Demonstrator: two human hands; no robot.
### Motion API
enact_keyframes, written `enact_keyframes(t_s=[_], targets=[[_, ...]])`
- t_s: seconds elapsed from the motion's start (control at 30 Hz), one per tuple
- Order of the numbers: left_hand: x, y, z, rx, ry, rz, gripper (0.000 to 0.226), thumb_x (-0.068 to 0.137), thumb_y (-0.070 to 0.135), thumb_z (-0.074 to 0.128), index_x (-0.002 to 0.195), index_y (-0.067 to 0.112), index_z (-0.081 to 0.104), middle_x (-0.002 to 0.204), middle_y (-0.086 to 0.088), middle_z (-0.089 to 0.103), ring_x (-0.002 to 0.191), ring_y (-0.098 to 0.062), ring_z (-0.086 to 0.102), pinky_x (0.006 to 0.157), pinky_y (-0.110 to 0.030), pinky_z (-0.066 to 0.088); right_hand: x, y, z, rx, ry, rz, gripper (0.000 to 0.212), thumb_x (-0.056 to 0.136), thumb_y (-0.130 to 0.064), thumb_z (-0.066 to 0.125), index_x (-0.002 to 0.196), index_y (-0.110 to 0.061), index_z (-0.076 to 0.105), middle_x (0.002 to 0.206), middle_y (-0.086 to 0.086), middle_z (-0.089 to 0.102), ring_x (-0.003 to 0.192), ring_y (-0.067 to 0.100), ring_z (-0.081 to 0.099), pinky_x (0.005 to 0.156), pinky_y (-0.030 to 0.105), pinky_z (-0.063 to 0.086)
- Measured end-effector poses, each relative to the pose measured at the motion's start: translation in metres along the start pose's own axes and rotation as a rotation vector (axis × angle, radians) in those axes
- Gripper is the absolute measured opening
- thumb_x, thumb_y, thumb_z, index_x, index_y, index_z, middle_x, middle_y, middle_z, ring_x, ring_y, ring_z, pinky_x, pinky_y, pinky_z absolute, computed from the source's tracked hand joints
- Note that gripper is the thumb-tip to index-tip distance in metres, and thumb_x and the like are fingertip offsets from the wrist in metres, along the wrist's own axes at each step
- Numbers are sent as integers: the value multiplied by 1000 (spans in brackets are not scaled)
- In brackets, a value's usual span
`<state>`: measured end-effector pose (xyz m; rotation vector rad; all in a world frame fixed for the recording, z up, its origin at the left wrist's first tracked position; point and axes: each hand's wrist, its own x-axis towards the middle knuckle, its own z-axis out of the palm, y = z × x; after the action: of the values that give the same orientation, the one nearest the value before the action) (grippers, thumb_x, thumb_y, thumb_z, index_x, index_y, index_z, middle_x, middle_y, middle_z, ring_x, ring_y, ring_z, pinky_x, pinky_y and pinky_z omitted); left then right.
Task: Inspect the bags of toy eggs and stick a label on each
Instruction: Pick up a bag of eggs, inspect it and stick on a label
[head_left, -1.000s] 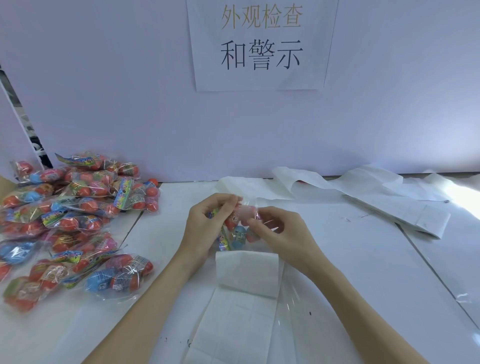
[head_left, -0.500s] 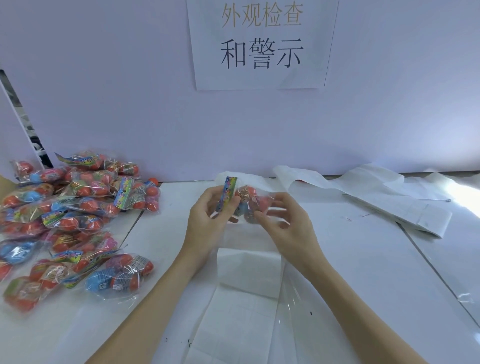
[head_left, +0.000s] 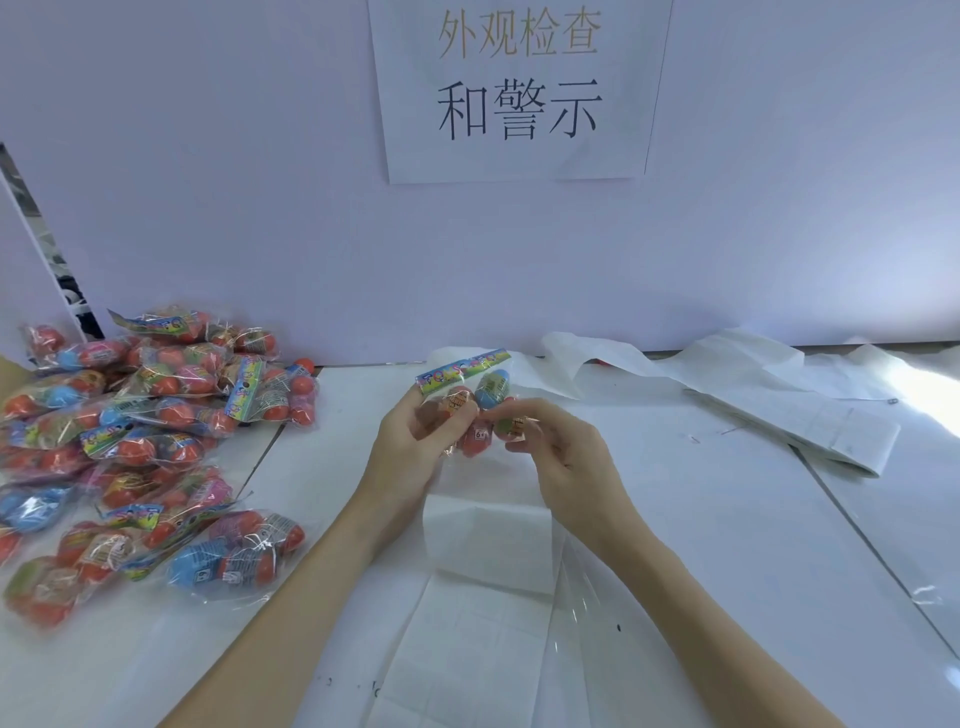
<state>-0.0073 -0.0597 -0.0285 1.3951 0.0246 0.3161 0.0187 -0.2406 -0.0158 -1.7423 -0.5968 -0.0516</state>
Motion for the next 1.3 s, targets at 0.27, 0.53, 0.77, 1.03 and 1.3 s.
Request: enact_keyframes(t_s=[0.27,0.53,0.77,1.03,1.3], targets=[[-1,4,6,-26,11,11,28,96,31,72,122,23,75,116,-12,77,101,-24,73,79,-30,59,2,0,-2,304,54,232,39,105,-7,60,143,-14,54,98,6,81,92,19,79,73,31,65],[2,5,-2,-62,174,100,50,108,27,57,148,49,37,119,-14,73,86,-41,77,58,-34,59,1,-15,-19,336,-118,344,33,112,-37,43,132,-16,57,99,13,79,86,32,78,75,38,65],[3,1,-3,177,170,218,28,112,14,45,115,38,58,107,-7,69,80,-34,76,57,-30,54,-2,-8,-33,86,-559,374,65,86,-40,84,140,-31,49,126,-12,73,118,2,68,104,26,52],[-4,10,5,249,-31,138,22,102,18,57,100,23,78,112,25,66,105,-4,63,84,-18,53,10,15,-25,-157,-90,168,24,100,-23,69,76,-20,70,75,-11,71,71,5,61,72,21,47],[-6,6,8,347,-129,93,18,89,16,83,90,33,75,113,21,62,95,-12,63,80,-16,52,11,17,-23,-192,-46,105,46,111,-31,47,66,-22,53,58,-18,50,57,6,43,57,31,35]])
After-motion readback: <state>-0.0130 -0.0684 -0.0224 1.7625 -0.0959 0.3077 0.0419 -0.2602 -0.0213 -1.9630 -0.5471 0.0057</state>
